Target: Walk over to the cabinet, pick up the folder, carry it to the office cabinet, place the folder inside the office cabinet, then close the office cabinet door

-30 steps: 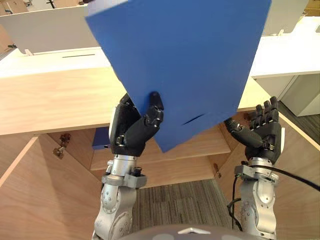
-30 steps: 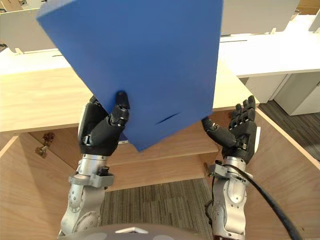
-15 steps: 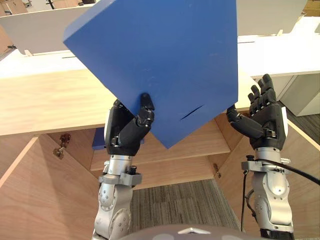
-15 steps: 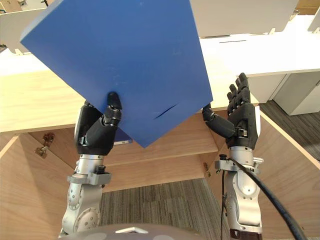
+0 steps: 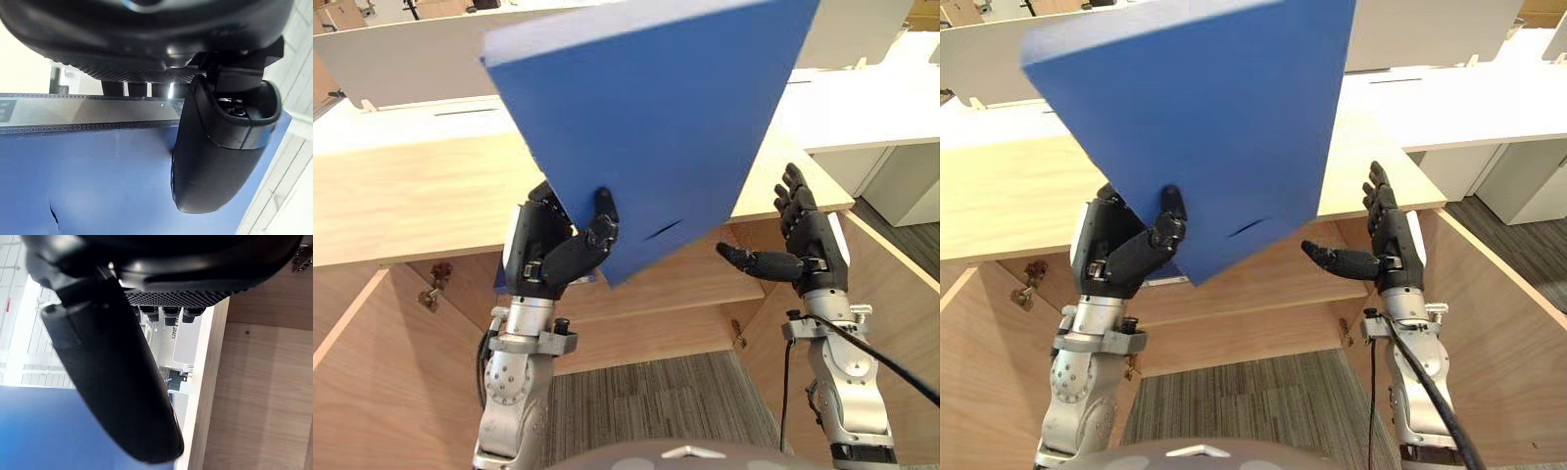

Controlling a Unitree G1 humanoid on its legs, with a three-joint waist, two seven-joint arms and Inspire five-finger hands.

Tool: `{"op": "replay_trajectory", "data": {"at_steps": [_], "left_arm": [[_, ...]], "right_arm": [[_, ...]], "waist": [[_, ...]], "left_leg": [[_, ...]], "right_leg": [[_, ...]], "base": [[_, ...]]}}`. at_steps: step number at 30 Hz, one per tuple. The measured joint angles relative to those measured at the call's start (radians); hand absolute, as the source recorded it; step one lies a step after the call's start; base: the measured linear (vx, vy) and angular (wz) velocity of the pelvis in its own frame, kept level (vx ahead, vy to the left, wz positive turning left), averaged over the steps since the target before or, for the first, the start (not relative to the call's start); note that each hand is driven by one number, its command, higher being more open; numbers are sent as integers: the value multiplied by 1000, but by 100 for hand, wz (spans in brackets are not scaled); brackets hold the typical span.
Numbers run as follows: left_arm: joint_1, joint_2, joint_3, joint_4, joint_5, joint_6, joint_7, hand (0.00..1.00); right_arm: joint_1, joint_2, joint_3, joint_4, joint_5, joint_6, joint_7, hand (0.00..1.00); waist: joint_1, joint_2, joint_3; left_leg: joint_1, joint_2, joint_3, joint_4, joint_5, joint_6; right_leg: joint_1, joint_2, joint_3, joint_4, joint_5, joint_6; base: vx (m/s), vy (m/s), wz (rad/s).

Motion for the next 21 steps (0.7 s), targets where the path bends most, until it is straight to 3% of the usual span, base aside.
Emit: {"op": "replay_trajectory", "data": {"at_steps": [10, 17, 21], "left_arm": [[-6, -26, 103, 13, 18, 8, 30, 0], [-6, -5, 89, 13, -28, 12, -61, 0], [-8, 39, 44, 15, -65, 15, -131, 0]], "right_arm": [[0, 2, -2, 0, -27, 0, 13, 100], [-3, 0, -3, -1, 13, 0, 39, 100], [-49, -52, 1, -2, 46, 0, 79, 100]], "waist": [[0, 3, 2], [0, -1, 5], [0, -6, 8]], "left_leg": [[-2, -1, -7, 0, 2, 2], [-2, -2, -7, 0, 2, 2], [-2, -2, -6, 0, 2, 2]], "right_leg": [[1, -1, -7, 0, 0, 0], [-1, -1, -8, -2, 0, 0], [-2, -1, -7, -2, 0, 0]], "base": [[0, 0, 0], [0, 0, 0], [0, 0, 0]]}}
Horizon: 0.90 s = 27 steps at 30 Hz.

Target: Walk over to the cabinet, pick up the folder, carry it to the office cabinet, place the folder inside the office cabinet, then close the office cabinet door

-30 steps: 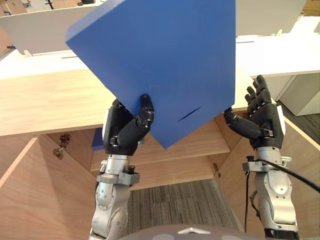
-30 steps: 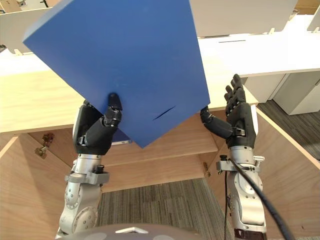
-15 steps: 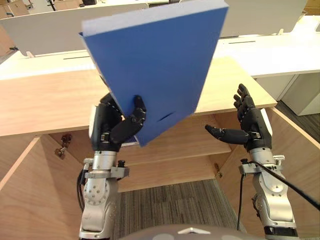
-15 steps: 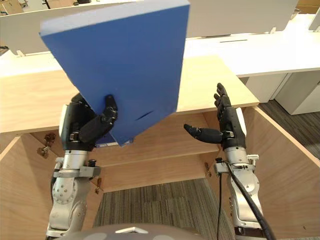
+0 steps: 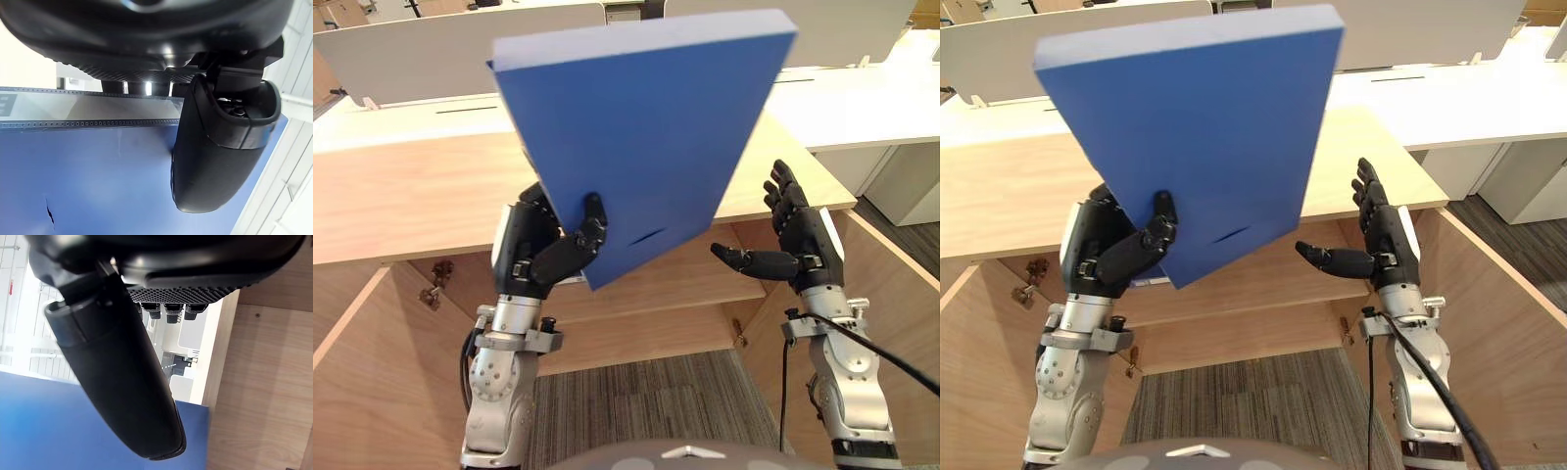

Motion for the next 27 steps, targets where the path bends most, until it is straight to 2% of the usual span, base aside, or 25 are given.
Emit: {"op": "replay_trajectory", "data": {"at_steps": [5, 11, 18, 19, 27], "left_arm": [[-26, 44, -53, 37, -22, 8, -47, 0], [-40, 80, -94, 42, -50, 10, -54, 0], [-73, 101, -118, 105, -109, 7, -54, 0], [-74, 110, -118, 108, -114, 7, -54, 0], [-75, 135, -115, 164, -118, 4, -47, 0]], "right_arm": [[-72, -92, 20, -1, 32, -1, 36, 100], [-136, -186, 79, -6, 121, -4, 86, 100], [-185, -262, 93, 1, 163, -4, 102, 100], [-200, -268, 102, 4, 165, -4, 103, 0], [-228, -303, 178, 80, 318, 20, 181, 0]], "waist": [[1, -3, 2], [1, -8, 4], [3, -9, 4], [1, -9, 4], [4, -11, 3]], "left_leg": [[0, 0, 0, 0, 0, 0], [-6, 1, 4, 0, 1, 1], [-7, 1, 6, 0, 3, 4], [-7, 1, 8, 0, 3, 5], [-11, 1, 9, 0, 7, 5]], "right_leg": [[0, 1, 1, 0, 0, 0], [-9, 1, 4, 4, 0, 0], [-10, 1, 5, 6, 5, 4], [-10, 1, 7, 6, 6, 3], [-15, 1, 9, 4, 11, 2]], "base": [[0, 0, 0], [0, 0, 0], [0, 0, 0], [0, 0, -4], [0, 0, 0]]}}
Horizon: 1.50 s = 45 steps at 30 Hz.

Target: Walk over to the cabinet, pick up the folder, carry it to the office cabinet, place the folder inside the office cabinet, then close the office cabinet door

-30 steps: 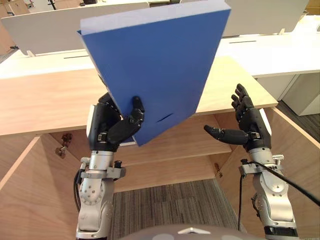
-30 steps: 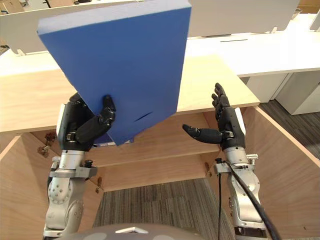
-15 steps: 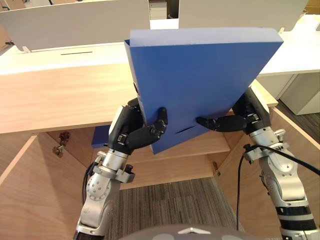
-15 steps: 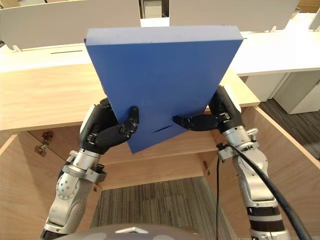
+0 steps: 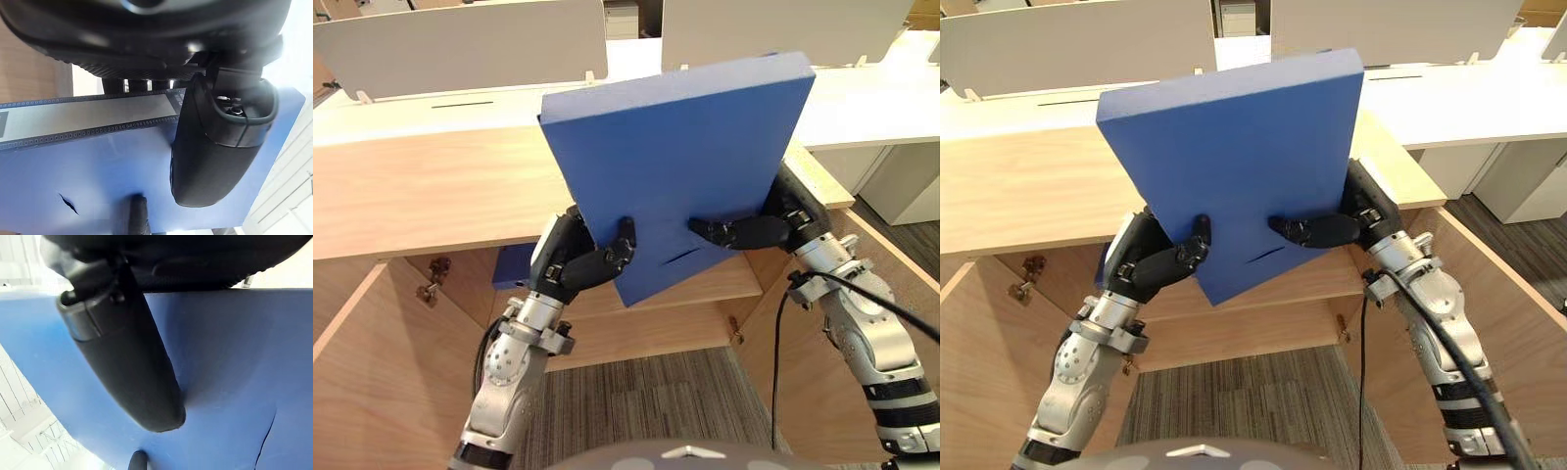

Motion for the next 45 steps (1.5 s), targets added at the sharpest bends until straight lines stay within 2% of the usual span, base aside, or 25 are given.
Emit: {"op": "replay_trajectory", "data": {"at_steps": [3, 4, 8, 12, 15, 21, 27, 31, 39, 45], "left_arm": [[0, -5, 11, 4, 2, 0, 19, 0], [0, -8, 15, 5, 6, 0, 24, 100], [2, -47, 25, 8, 38, -15, 28, 100], [7, -149, 49, 8, 136, -22, 108, 100], [30, -176, 58, 8, 212, -22, 134, 100], [54, -232, 87, 8, 250, -21, 161, 100], [126, -320, 171, -30, 290, -21, 231, 100], [158, -363, 228, -49, 289, -21, 253, 100], [259, -398, 398, -49, 300, -21, 345, 100], [291, -406, 429, 17, 332, -17, 371, 100]], "right_arm": [[0, 5, 9, 0, 0, 8, 19, 0], [0, 9, 12, 0, 0, 9, 20, 0], [8, 95, 9, 4, -27, 17, -2, 0], [64, 230, 15, 4, -40, 17, -14, 0], [97, 272, 18, 4, -48, 18, -15, 0], [119, 346, 19, 4, -59, 18, -31, 0], [159, 450, 16, -14, -57, 15, -78, 0], [186, 481, 8, -24, -62, 15, -104, 0], [218, 532, -124, -88, -138, 2, -171, 0], [234, 531, -147, -122, -159, -15, -190, 0]], "waist": [[1, 0, 0], [1, 0, 0], [6, 0, -1], [10, -1, -2], [13, 0, -3], [13, 1, -4], [15, 9, -13], [21, 6, -15], [32, -9, -24], [38, -14, -27]], "left_leg": [[-12, 0, 0, 0, 5, 1], [-13, 0, 0, 0, 6, 2], [-14, 0, -2, 0, 8, 3], [-15, 0, -5, 0, 10, 4], [-18, -1, -10, 0, 14, 4], [-21, -1, -25, -1, 22, 3], [-35, 0, -42, -1, 30, 0], [-47, 0, -63, -1, 35, -1], [-64, -2, -89, -1, 35, -1], [-72, -5, -103, -6, 39, 0]], "right_leg": [[-13, 0, 0, 0, 4, 0], [-14, 0, 0, 0, 5, 0], [-13, 0, -1, 0, 7, 0], [-13, -1, -3, 0, 7, 0], [-13, -1, -8, 0, 7, 0], [-13, -1, -20, -1, 6, -2], [-14, -1, -41, -8, 2, -8], [-13, -1, -62, -12, 2, -9], [-12, -4, -90, -19, 1, -9], [-12, -7, -105, -20, -1, -10]], "base": [[0, 0, 0], [0, 0, 0], [0, 0, 0], [-31, 1, 2], [-27, -1, 5], [-33, -3, 7], [-17, -9, 9], [0, -12, 15], [1, -4, 10], [-20, -2, 8]]}}
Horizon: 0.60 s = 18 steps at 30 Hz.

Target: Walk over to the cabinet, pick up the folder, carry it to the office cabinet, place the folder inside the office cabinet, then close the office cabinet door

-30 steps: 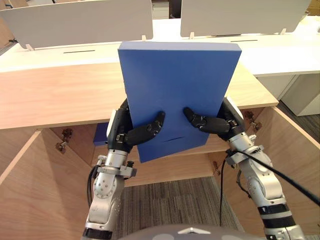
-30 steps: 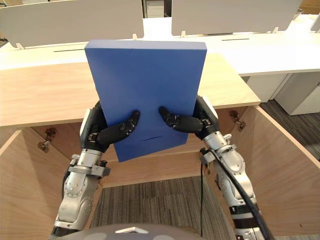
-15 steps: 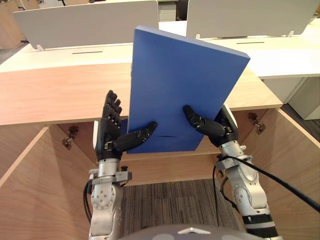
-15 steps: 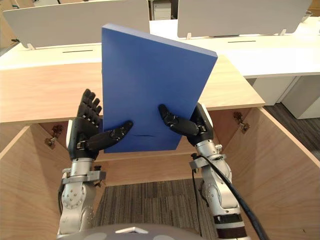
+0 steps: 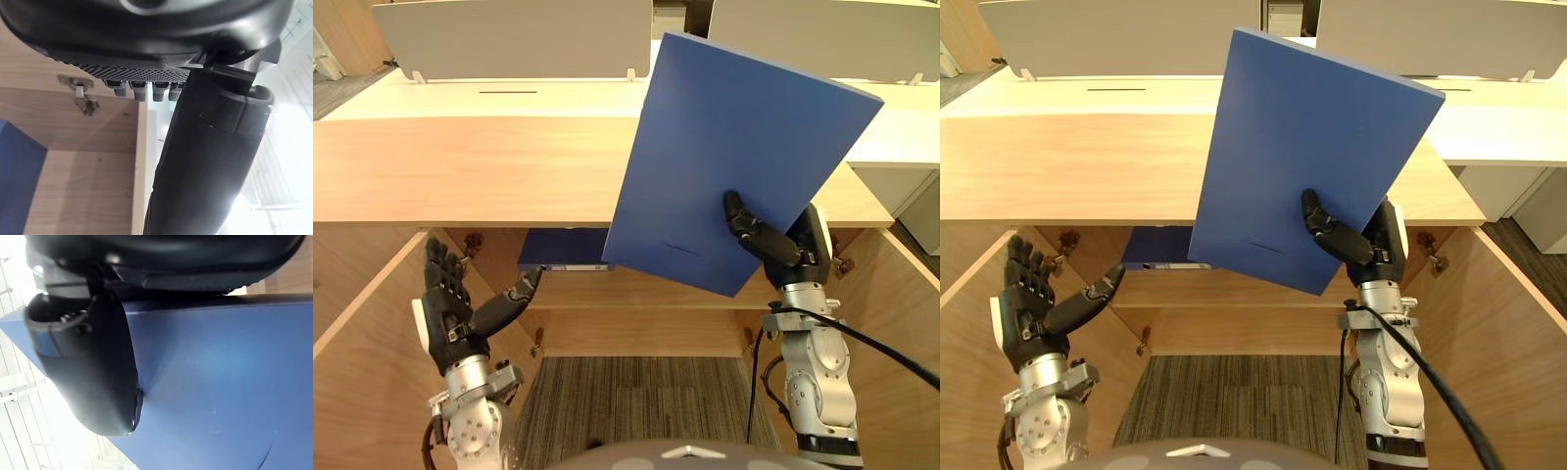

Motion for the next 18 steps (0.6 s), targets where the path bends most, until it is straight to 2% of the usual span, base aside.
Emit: {"op": "replay_trajectory", "data": {"at_steps": [3, 6, 9, 11, 13, 18], "left_arm": [[-5, 5, 0, 148, 35, 11, -7, 100], [-15, 10, 8, 429, 36, 68, -25, 100], [-13, 11, 10, 653, 67, 124, -36, 100], [-17, 16, 11, 773, 76, 131, -47, 100], [-29, 14, 47, 829, 54, 142, -55, 100], [-81, 84, 47, 987, 55, 141, -35, 100]], "right_arm": [[0, -1, 11, -14, -7, -1, 1, 0], [0, -18, 41, -28, -41, -2, -13, 0], [0, -43, 85, -33, -47, -3, -16, 0], [0, -60, 129, -33, -55, -4, -18, 0], [0, -75, 186, -33, -80, -4, -17, 0], [-2, -133, 303, -33, -177, -6, 7, 0]], "waist": [[4, 3, -4], [9, 6, -8], [11, -4, -13], [13, -9, -17], [13, -13, -19], [19, -13, -18]], "left_leg": [[-3, 0, -8, 0, 3, 0], [-3, 0, -8, 0, 3, -1], [-5, 2, -7, 0, 3, -1], [-5, 3, -7, 4, 3, -2], [-5, 6, -7, 5, 5, -4], [-1, 11, -1, 4, 5, -9]], "right_leg": [[1, -1, -11, 0, -1, -1], [0, 0, -11, -1, -1, -1], [-1, 2, -11, -4, -1, -1], [-1, 3, -11, -5, 0, -1], [-1, 6, -10, -5, 0, -2], [-1, 8, -3, -4, 2, -5]], "base": [[-32, -7, 8], [0, 0, 0], [0, 0, 0], [0, 0, 0], [0, 0, 0], [-43, -3, -3]]}}
